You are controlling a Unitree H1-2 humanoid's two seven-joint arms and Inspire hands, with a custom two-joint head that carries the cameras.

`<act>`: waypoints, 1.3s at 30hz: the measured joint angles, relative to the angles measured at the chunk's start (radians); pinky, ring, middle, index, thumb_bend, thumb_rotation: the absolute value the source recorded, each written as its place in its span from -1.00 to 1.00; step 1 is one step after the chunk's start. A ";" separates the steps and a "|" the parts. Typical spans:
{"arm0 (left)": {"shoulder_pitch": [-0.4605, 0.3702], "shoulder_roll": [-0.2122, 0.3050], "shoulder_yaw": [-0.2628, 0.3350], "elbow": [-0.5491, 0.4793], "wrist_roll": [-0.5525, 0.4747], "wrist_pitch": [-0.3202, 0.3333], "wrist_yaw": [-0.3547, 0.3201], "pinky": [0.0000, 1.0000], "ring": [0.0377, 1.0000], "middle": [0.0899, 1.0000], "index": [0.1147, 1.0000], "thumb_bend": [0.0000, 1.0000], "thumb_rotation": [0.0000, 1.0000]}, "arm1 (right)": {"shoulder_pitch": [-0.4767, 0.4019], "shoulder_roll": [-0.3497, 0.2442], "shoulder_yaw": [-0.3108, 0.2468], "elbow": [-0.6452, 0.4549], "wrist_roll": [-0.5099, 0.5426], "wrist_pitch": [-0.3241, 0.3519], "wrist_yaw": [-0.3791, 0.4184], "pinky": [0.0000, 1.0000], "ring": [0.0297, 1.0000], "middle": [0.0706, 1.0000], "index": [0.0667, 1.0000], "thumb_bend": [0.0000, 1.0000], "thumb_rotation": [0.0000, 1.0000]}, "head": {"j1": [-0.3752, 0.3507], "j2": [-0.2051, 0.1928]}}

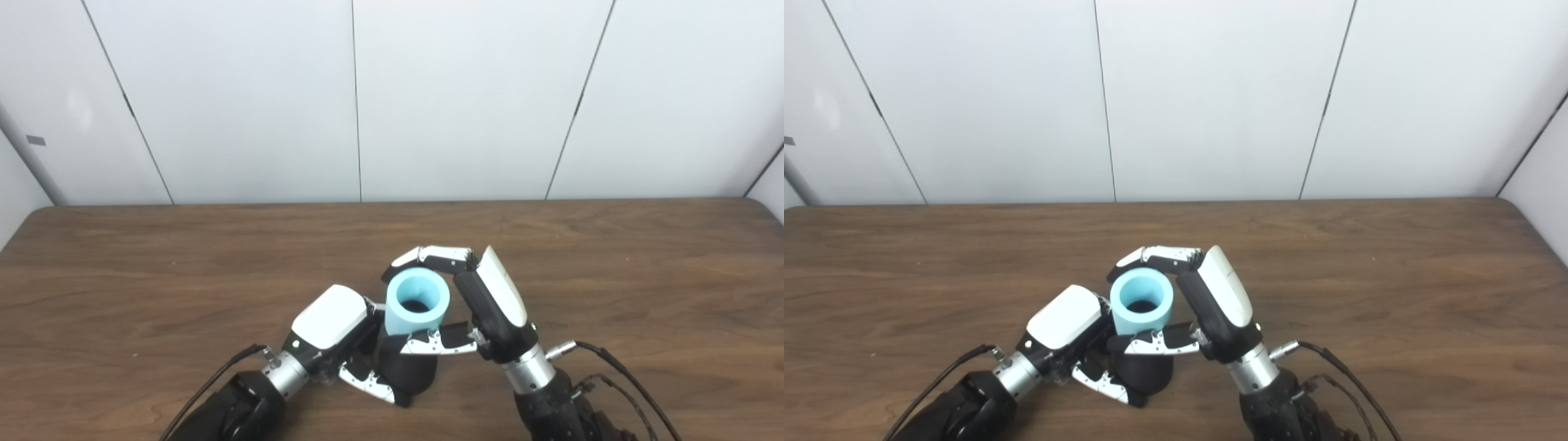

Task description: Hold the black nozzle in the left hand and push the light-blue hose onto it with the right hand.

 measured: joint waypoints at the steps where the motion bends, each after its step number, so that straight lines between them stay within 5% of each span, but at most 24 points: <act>1: 0.000 0.000 0.000 0.000 0.000 0.000 0.000 -0.58 -0.31 -0.19 -0.08 0.00 -1.00 | 0.000 0.001 -0.001 0.000 0.008 0.002 0.005 -0.47 -0.29 -0.09 0.01 0.02 -1.00 | 0.000 -0.002; 15: 0.000 0.000 0.000 -0.002 0.001 0.001 -0.002 -0.59 -0.33 -0.21 -0.07 -0.01 -1.00 | 0.015 0.040 -0.028 -0.050 0.173 0.195 0.126 -0.26 -0.16 -0.09 -0.06 0.04 -1.00 | 0.002 -0.002; 16: 0.000 0.000 0.000 -0.002 0.001 0.002 -0.002 -0.60 -0.32 -0.21 -0.08 -0.01 -1.00 | 0.018 0.042 -0.029 -0.054 0.181 0.207 0.130 -0.19 -0.04 0.02 -0.08 0.04 -0.84 | 0.002 -0.002; 17: 0.000 0.000 0.000 -0.002 0.001 0.002 -0.002 -0.61 -0.31 -0.21 -0.09 0.00 -1.00 | 0.020 0.044 -0.030 -0.059 0.187 0.218 0.133 -0.14 0.03 0.08 0.04 0.41 -0.85 | 0.002 -0.002; 19: 0.000 0.000 0.000 -0.002 0.001 0.002 -0.002 -0.62 -0.30 -0.20 -0.10 0.00 -1.00 | 0.022 0.045 -0.031 -0.065 0.193 0.232 0.144 0.00 0.21 0.26 0.27 0.79 -0.74 | 0.002 -0.002; 22: 0.000 -0.001 0.000 -0.002 0.001 0.002 -0.001 -0.60 -0.30 -0.20 -0.09 0.00 -1.00 | 0.030 0.046 -0.032 -0.062 0.193 0.273 0.167 0.12 0.34 0.38 0.40 0.97 -0.64 | 0.002 -0.005; 26: 0.001 0.000 0.000 -0.002 0.001 0.001 -0.001 -0.59 -0.30 -0.20 -0.08 0.00 -1.00 | 0.049 0.043 -0.035 -0.061 0.194 0.297 0.182 0.25 0.45 0.49 0.52 1.00 -0.55 | 0.002 -0.005; 32: 0.000 0.000 -0.001 -0.002 0.001 0.001 -0.001 -0.54 -0.34 -0.19 -0.04 -0.01 -1.00 | 0.049 0.040 -0.035 -0.064 0.252 0.303 0.234 0.73 0.89 0.94 0.97 1.00 -0.41 | 0.000 -0.006; 39: 0.001 -0.001 -0.001 -0.001 0.002 0.003 0.000 -0.69 -0.22 -0.16 -0.14 0.01 -1.00 | 0.047 0.013 -0.029 -0.076 0.262 0.333 0.294 0.99 1.00 1.00 1.00 1.00 -0.18 | 0.000 -0.005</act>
